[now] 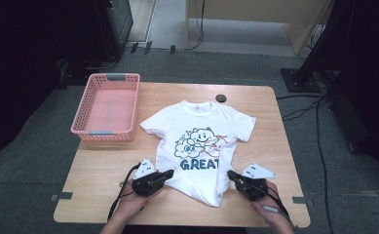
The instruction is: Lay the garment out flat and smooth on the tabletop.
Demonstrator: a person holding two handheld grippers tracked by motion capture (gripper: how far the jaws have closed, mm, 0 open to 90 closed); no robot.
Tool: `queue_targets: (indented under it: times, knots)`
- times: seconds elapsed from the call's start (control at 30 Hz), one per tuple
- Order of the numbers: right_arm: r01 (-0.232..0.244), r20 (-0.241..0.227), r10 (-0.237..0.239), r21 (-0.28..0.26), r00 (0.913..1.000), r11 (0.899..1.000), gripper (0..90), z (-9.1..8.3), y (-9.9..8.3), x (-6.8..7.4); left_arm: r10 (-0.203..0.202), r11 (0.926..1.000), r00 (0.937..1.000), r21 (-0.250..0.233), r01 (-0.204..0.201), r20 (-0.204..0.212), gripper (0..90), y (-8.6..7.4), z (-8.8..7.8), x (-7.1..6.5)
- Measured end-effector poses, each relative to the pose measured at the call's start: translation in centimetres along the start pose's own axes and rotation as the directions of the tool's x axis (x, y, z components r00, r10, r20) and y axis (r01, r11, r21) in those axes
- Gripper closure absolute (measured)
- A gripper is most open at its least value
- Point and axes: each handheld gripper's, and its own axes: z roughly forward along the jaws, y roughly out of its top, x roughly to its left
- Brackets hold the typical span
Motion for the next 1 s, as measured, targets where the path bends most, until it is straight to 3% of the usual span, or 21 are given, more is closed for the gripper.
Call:
queue_targets:
  times: [0.07,0.23,0.4,0.5,0.57,0.7,0.8,0.87,1.0]
  knots:
    - [-0.024,0.044,0.024,0.000,0.9988,1.000,88.8,-1.3,-1.1,-0.7,-0.001,0.9999,1.0000,0.011,0.001,0.005,90.0,-0.3,-0.5,0.1]
    - [-0.071,0.089,0.071,-0.007,0.9935,0.997,88.8,-3.4,-3.1,-1.7,-0.008,0.9999,0.9994,0.014,0.008,0.033,90.0,-1.2,-1.9,0.4]
    - [-0.109,0.112,0.107,0.010,0.9879,0.994,88.7,-4.4,-4.7,-2.1,0.038,0.9978,0.9990,0.053,-0.040,0.023,90.0,-2.2,-3.3,0.6]
    - [-0.130,0.124,0.125,0.031,0.9844,0.991,88.7,-4.5,-5.5,-2.5,0.024,0.9974,0.9992,0.068,-0.026,0.030,90.0,-2.8,-4.0,0.9]
    - [-0.143,0.116,0.138,0.035,0.9836,0.989,88.3,-4.6,-5.9,-2.7,-0.002,0.9977,0.9999,0.068,0.001,0.012,90.0,-2.9,-4.0,1.1]
    - [-0.149,0.072,0.145,0.051,0.9868,0.988,80.3,-4.8,-6.4,-2.6,-0.025,0.9979,0.9995,0.060,0.026,-0.018,78.9,-1.8,-3.0,0.9]
    - [-0.171,0.080,0.168,0.037,0.9825,0.985,73.1,-5.1,-6.2,-2.9,-0.024,0.9978,0.9980,0.061,0.027,-0.059,67.7,-0.4,-1.4,0.3]
    - [-0.182,0.089,0.180,0.021,0.9797,0.983,66.4,-5.3,-6.0,-3.3,-0.038,0.9971,0.9945,0.063,0.044,-0.098,59.5,0.5,-0.2,0.2]
    - [-0.200,0.119,0.200,-0.010,0.9726,0.980,48.3,-5.5,-5.3,-3.7,-0.105,0.9894,0.9834,0.084,0.118,-0.148,56.7,1.5,2.3,0.6]
